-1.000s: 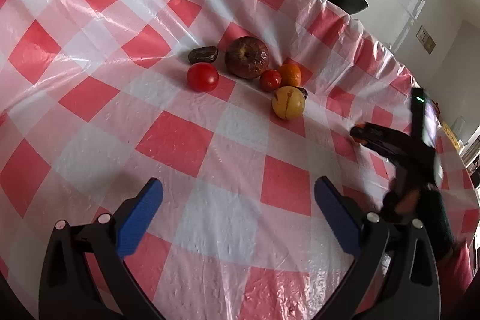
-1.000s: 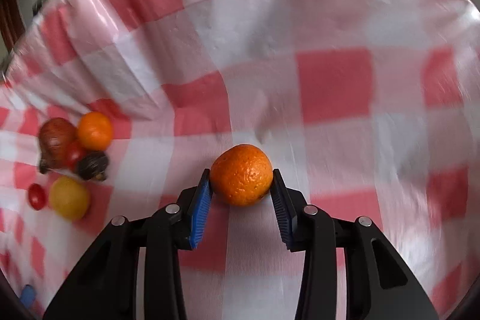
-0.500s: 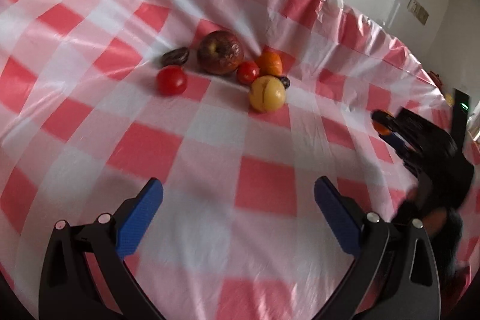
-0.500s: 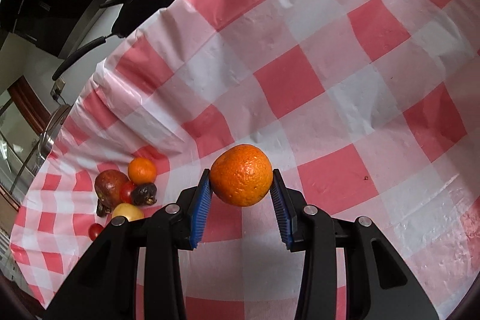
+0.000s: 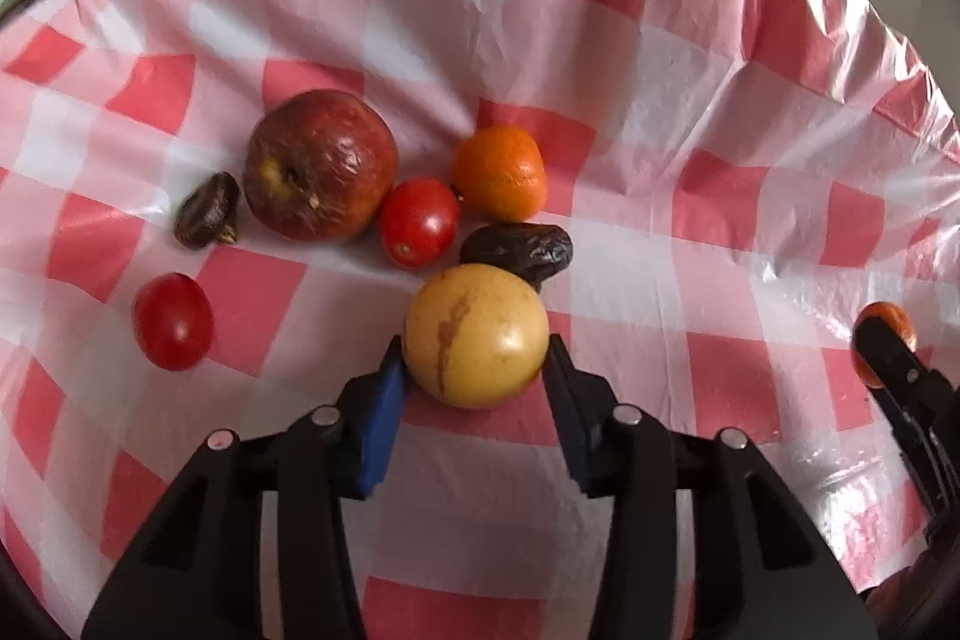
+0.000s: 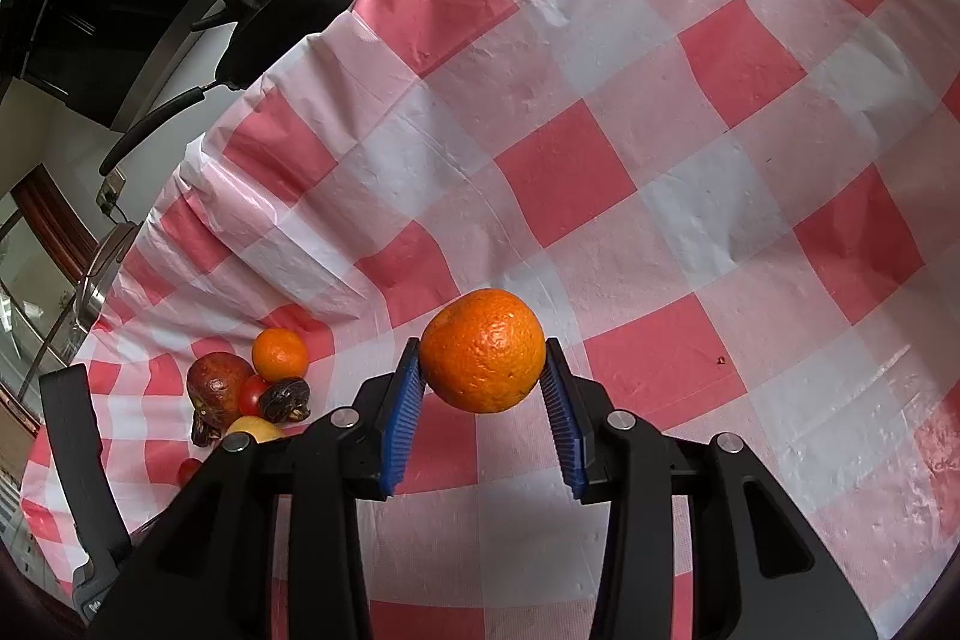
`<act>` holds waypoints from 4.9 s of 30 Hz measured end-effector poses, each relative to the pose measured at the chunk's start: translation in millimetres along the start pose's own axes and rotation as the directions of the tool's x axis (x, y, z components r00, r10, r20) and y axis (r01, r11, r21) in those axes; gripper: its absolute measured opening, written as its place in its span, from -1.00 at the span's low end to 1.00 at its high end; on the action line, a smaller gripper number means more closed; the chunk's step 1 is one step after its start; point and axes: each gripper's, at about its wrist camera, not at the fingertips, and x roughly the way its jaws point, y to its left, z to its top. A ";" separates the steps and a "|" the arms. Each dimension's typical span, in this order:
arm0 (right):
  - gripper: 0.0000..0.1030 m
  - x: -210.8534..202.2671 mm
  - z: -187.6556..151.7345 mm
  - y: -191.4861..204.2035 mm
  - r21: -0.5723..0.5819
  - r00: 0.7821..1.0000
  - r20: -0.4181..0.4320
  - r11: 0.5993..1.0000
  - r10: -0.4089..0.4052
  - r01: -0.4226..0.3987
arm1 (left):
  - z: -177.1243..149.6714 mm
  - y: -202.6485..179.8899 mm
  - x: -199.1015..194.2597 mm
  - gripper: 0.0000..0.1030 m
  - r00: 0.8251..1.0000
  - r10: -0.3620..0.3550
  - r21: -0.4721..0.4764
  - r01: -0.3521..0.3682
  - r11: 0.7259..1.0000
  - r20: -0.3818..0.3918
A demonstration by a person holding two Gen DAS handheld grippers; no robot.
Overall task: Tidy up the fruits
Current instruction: 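Grasp the orange with the right tool while the left tool grasps the yellow fruit, then carry the orange and yellow fruit in both tools over the white box, then open both tools to drop the orange and yellow fruit into the box, then move both open tools back to the fruits on the table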
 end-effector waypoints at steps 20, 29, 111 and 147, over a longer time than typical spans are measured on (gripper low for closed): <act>-0.23 -0.3 0.7 -1.9 0.023 1.000 0.008 1.000 0.000 0.000 | -43.0 28.4 -53.8 -0.13 0.997 0.037 -0.035 -0.035 0.999 0.071; -0.23 -0.2 -0.2 -0.9 0.014 1.000 -0.002 1.000 0.024 -0.024 | -92.1 57.2 -104.3 -0.13 0.992 0.089 -0.038 -0.086 0.996 0.093; -0.22 -224.0 -649.7 298.8 -0.614 0.605 -0.724 -0.090 -0.332 -0.784 | -511.1 491.0 -283.0 -0.13 0.849 0.380 -0.550 -0.527 0.648 -0.366; 0.69 -219.1 -197.7 172.2 -0.663 0.930 -0.264 0.653 0.254 -0.366 | -204.6 211.6 -270.8 0.97 0.942 0.294 -0.169 -0.267 0.949 0.159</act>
